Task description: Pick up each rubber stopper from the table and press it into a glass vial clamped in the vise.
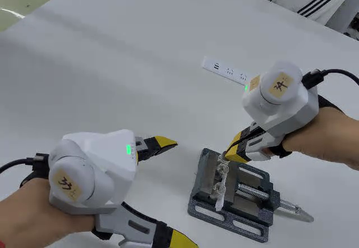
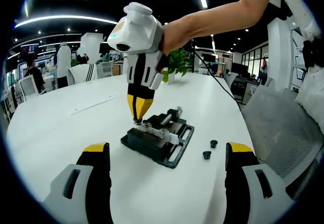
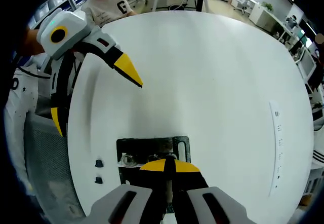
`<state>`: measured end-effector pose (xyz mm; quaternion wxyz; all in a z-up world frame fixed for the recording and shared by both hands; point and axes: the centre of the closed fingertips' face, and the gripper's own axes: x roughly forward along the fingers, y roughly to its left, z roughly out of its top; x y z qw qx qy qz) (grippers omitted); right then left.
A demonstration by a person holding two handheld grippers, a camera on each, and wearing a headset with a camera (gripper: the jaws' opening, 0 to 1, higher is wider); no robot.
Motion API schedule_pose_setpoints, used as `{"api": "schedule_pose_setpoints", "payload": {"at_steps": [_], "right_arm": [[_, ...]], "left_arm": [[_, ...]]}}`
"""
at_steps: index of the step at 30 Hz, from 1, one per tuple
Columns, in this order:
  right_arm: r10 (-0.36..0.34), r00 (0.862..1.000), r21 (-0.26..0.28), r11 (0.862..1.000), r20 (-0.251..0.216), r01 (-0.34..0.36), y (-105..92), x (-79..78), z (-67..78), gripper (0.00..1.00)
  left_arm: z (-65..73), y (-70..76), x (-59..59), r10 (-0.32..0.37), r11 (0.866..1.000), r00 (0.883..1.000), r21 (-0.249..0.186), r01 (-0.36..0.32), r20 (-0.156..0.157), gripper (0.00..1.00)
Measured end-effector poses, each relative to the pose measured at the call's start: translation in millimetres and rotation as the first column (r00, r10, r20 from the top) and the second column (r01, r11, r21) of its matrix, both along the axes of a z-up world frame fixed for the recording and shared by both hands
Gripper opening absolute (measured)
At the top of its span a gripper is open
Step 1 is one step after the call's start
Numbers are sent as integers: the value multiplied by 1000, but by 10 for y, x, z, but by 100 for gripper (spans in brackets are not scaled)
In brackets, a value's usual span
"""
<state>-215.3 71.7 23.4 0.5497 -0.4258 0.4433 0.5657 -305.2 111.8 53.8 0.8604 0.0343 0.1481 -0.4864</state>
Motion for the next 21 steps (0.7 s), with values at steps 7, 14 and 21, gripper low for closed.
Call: {"api": "schedule_pose_setpoints", "payload": {"at_steps": [7, 14, 21], "right_arm": [[-3, 1000, -14, 1000, -9, 3, 0, -14, 1, 0], [-3, 1000, -17, 1000, 3, 3, 15, -7, 19, 0], [9, 1000, 6, 1000, 25, -9, 14, 20, 23, 0]], "left_arm": [[24, -14, -15, -2, 1000, 1000, 3, 2, 2, 94], [46, -5, -34, -1, 1000, 1000, 8, 1, 3, 94], [55, 25, -55, 2, 1000, 1000, 15, -3, 3, 94]]}}
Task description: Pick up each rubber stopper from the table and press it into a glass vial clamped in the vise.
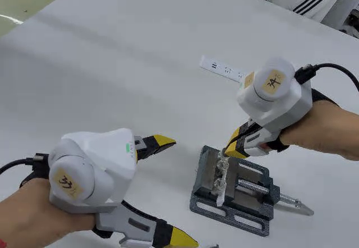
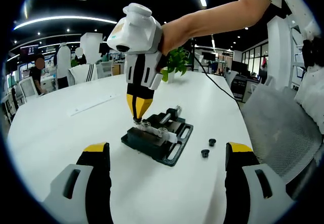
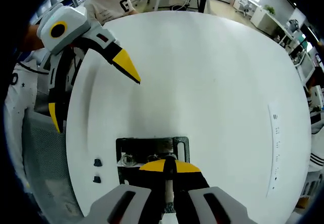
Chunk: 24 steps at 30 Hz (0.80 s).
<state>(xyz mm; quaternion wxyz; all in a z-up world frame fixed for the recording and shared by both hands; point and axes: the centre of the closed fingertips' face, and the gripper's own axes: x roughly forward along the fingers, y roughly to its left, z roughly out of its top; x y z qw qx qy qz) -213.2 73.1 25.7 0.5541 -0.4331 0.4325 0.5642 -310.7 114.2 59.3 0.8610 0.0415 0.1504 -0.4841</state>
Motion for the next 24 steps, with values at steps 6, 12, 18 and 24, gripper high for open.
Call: {"api": "schedule_pose_setpoints", "payload": {"at_steps": [6, 12, 18, 24], "right_arm": [[6, 1000, 28, 1000, 14, -6, -8, -4, -6, 0], [12, 1000, 33, 999, 25, -13, -2, 7, -8, 0], [14, 1000, 32, 999, 24, -15, -2, 13, -13, 0], [-10, 1000, 49, 999, 11, 9, -5, 12, -19, 0]], "left_arm": [[4, 16, -7, 4, 1000, 1000, 4, -4, 1, 94], [2, 17, -16, 4, 1000, 1000, 5, -4, 1, 94], [5, 11, -21, -1, 1000, 1000, 8, 1, 2, 94], [-3, 40, -25, -2, 1000, 1000, 13, 2, 3, 94]]}}
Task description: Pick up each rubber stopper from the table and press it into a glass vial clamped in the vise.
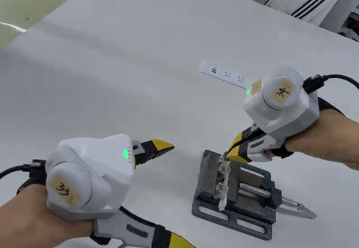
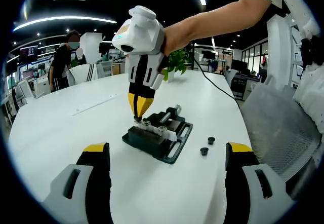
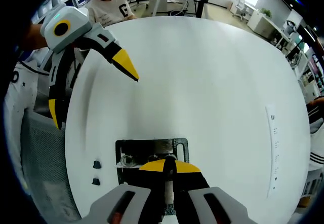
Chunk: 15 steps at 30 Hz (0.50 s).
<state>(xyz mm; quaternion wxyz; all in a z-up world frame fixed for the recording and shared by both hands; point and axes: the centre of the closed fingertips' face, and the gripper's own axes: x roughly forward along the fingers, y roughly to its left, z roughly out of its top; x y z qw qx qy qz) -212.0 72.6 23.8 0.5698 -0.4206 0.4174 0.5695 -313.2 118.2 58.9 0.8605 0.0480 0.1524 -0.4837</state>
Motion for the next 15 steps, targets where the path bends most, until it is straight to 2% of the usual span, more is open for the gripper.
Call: {"api": "schedule_pose_setpoints", "payload": {"at_steps": [7, 15], "right_arm": [[-3, 1000, 12, 1000, -5, 3, 1, -22, 2, 0], [-7, 1000, 21, 1000, 0, 7, -19, -50, 23, 6]], "left_arm": [[7, 11, -16, -1, 1000, 1000, 6, 1, 1, 94], [29, 3, -28, 1, 1000, 1000, 9, -1, 3, 94]]}}
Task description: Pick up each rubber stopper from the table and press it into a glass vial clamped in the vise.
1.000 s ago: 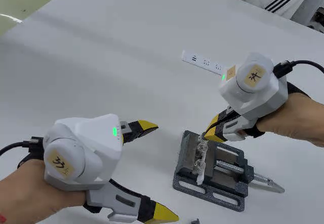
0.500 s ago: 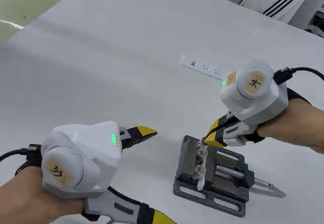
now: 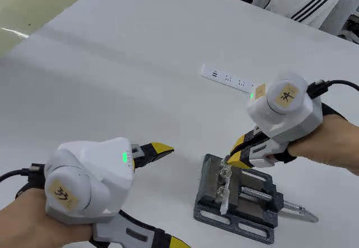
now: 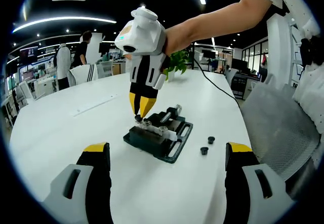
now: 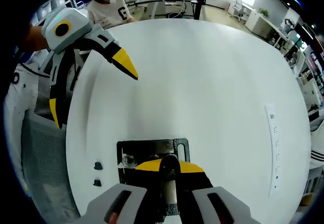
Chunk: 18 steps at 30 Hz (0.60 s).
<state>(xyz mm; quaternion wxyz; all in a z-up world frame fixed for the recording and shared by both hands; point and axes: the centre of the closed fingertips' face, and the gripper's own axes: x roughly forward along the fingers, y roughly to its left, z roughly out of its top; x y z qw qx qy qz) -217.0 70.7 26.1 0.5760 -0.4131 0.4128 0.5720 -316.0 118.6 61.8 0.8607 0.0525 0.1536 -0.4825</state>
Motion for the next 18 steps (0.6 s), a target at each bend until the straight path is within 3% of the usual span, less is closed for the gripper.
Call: {"api": "schedule_pose_setpoints", "payload": {"at_steps": [18], "right_arm": [[-32, 998, 58, 998, 48, 29, -96, -55, 223, 22]], "left_arm": [[49, -5, -43, -4, 1000, 1000, 5, 4, 3, 94]]}}
